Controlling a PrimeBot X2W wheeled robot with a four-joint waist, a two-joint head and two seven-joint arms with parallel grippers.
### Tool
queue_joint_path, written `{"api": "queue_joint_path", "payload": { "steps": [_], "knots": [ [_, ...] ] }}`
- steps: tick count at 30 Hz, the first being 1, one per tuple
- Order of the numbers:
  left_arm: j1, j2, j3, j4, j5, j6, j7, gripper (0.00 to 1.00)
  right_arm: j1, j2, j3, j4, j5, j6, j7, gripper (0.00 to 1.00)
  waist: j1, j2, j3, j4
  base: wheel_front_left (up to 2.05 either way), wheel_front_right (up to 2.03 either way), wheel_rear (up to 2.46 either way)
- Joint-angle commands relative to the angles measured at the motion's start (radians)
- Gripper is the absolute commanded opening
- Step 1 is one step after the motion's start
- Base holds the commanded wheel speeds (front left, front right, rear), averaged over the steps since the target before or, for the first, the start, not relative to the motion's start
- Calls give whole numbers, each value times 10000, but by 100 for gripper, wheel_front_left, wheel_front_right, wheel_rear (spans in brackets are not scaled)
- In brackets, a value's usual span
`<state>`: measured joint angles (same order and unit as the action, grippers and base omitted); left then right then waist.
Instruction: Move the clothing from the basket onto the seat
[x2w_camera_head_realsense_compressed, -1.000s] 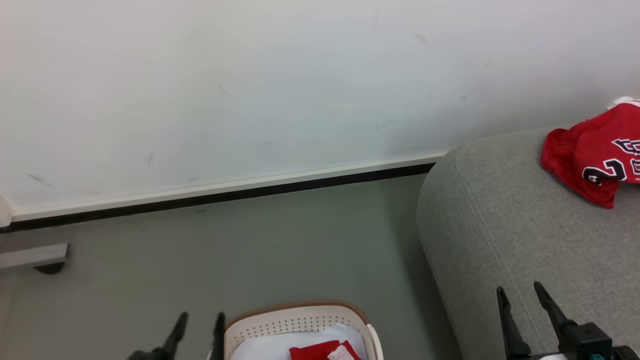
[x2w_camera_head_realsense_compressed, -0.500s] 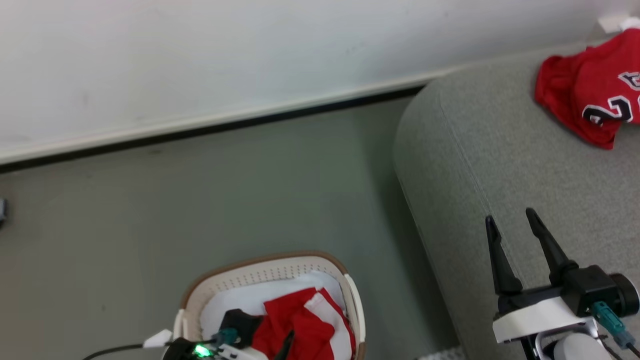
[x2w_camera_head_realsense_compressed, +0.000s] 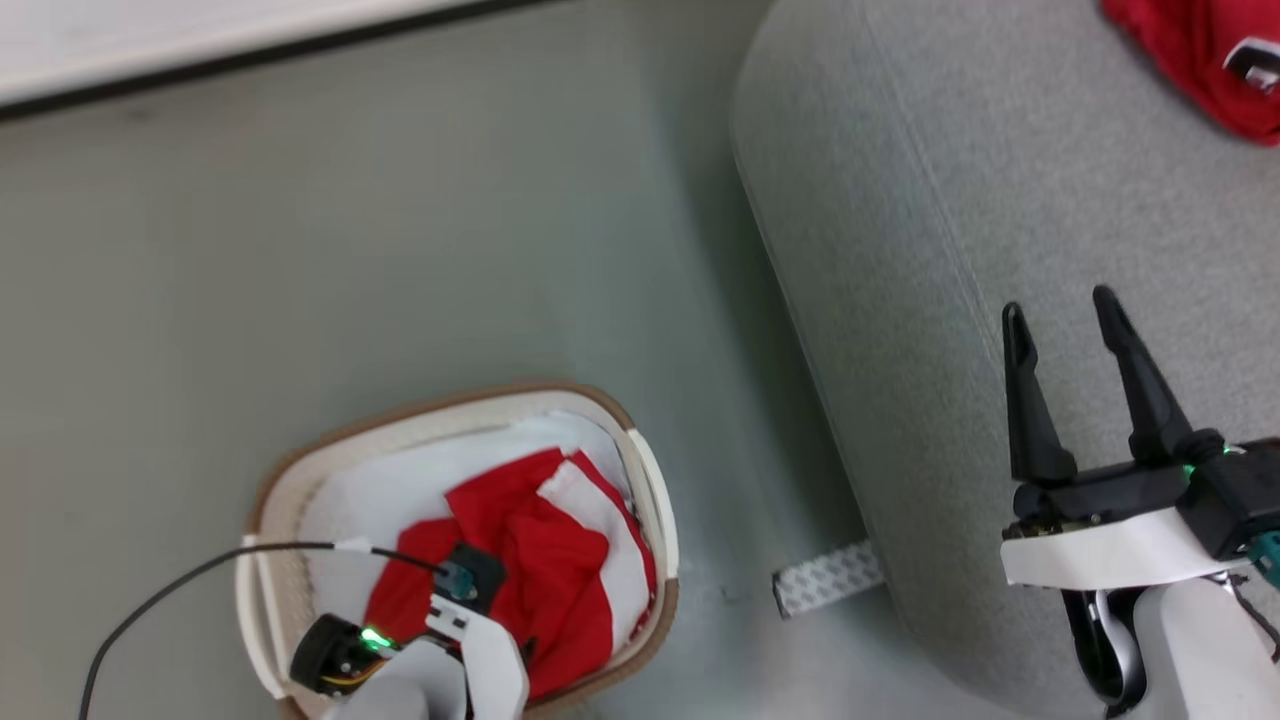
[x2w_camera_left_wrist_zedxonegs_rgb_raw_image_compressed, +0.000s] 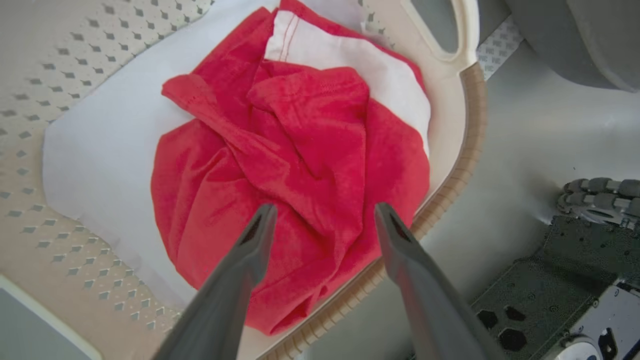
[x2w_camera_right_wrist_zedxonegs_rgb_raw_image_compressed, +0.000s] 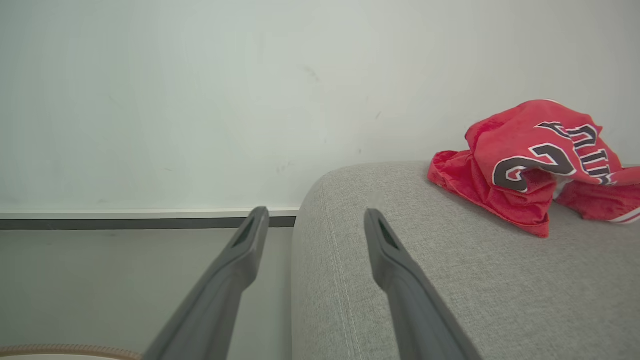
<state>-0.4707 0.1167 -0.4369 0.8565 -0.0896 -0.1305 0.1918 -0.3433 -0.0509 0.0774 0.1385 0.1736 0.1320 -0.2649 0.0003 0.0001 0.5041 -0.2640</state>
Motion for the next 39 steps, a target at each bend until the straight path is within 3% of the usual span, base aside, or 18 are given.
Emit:
{"api": "queue_joint_path", "payload": {
  "steps": [1,19,20,21,22,29,39],
  "knots": [
    [-237,72,-54,251,-144,17,109,100,-184,5,-3,-103,66,-26,9,100,-3,-1,665,-335,0,0,0],
    [-2372,196,-53,2292,-271,327,-191,100,-843,3,-116,-875,191,-26,9,100,-3,-1,2983,-791,0,0,0],
    [-2469,182,-70,2368,-239,324,-261,93,-855,3,-152,-891,169,-26,9,100,-3,-1,3030,-785,0,0,0],
    [-2516,153,-94,2454,-246,308,-333,32,-857,5,-185,-891,157,-26,9,100,-3,-1,3047,-770,0,0,0],
    [-2569,103,-91,2522,-300,282,-440,0,-850,3,-231,-884,143,-26,9,100,-3,-1,3045,-741,0,0,0],
    [-2664,-206,102,2870,-890,175,-1334,0,-735,3,-353,-625,-15,-26,9,100,-3,-1,2215,-352,0,0,0],
    [-2058,-595,331,2693,-1910,57,-2815,0,-122,-4,-384,50,-355,-26,9,100,-3,-1,-521,551,0,0,0]
  ]
}}
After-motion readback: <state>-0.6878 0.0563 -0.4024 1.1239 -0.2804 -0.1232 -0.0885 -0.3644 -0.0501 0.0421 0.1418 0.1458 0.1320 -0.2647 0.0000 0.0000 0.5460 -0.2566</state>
